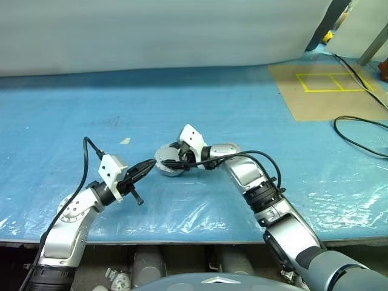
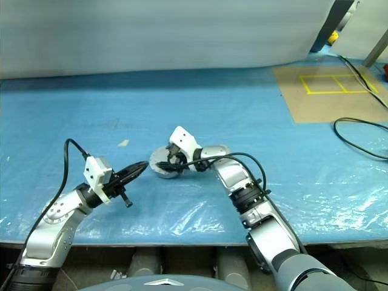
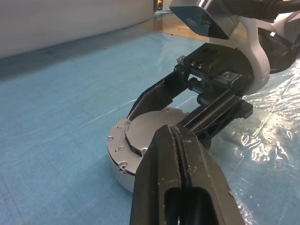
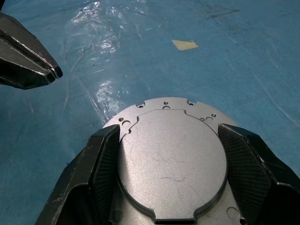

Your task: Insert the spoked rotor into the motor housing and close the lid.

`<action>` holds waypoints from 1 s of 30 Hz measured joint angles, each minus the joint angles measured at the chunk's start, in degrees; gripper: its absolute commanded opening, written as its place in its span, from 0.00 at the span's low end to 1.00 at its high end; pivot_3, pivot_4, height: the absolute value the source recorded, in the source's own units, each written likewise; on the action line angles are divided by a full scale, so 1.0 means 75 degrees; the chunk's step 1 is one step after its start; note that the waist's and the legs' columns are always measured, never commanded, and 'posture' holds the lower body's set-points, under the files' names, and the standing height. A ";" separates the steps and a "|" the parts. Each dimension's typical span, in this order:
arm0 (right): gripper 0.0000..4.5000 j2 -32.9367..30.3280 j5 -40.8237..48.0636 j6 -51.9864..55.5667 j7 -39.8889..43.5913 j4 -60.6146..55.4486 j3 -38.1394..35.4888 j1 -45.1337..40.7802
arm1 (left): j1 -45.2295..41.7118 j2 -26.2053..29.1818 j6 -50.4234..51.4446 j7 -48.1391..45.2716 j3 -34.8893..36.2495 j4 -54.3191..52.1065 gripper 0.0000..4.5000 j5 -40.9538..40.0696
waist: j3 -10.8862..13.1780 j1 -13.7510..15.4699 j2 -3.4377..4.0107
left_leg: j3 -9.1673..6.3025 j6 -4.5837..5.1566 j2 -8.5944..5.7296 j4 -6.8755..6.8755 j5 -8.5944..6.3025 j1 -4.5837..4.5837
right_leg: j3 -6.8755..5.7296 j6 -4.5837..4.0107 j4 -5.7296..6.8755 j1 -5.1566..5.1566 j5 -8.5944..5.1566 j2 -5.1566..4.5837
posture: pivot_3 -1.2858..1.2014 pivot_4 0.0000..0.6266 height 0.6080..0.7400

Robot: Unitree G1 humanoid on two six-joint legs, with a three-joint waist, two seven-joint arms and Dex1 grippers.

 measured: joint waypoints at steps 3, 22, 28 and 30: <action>0.65 -0.0059 -0.0094 -0.0309 -0.0039 -0.0030 0.0159 0.0072 | -0.0015 0.0001 0.0000 -0.0001 0.0000 0.0003 0.00 0.0018 | -0.0007 -0.0003 0.0006 | 0.0004 0.0000 -0.0001 -0.0001 0.0000 0.0001 | 0.0003 0.0002 -0.0003 0.0001 -0.0001 0.0000 | 0.52 0.24 1.00; 0.65 -0.0544 -0.0261 -0.0445 0.0355 0.0029 0.0586 -0.0340 | -0.0158 0.0002 -0.0007 -0.0045 -0.0009 0.0212 0.00 0.0113 | -0.0044 0.0029 0.0060 | 0.0005 0.0001 -0.0008 -0.0013 -0.0001 0.0001 | 0.0007 -0.0005 -0.0034 0.0001 0.0003 -0.0015 | 0.52 0.24 1.00; 0.65 -0.0258 -0.0201 -0.0424 0.0067 0.0342 0.0321 -0.0344 | -0.0263 0.0001 -0.0009 -0.0054 -0.0047 0.0240 0.00 0.0117 | -0.0044 0.0011 0.0059 | 0.0005 0.0001 -0.0008 -0.0018 -0.0001 0.0005 | 0.0007 0.0032 -0.0028 0.0002 -0.0018 -0.0012 | 0.52 0.24 1.00; 0.65 -0.0264 -0.0258 -0.0531 0.0039 0.0347 0.0380 -0.0319 | -0.0263 0.0001 -0.0010 -0.0063 -0.0052 0.0246 0.00 0.0120 | -0.0044 0.0012 0.0059 | 0.0005 0.0001 -0.0007 -0.0021 -0.0001 0.0007 | 0.0007 0.0033 -0.0027 0.0002 -0.0018 -0.0012 | 0.52 0.24 1.00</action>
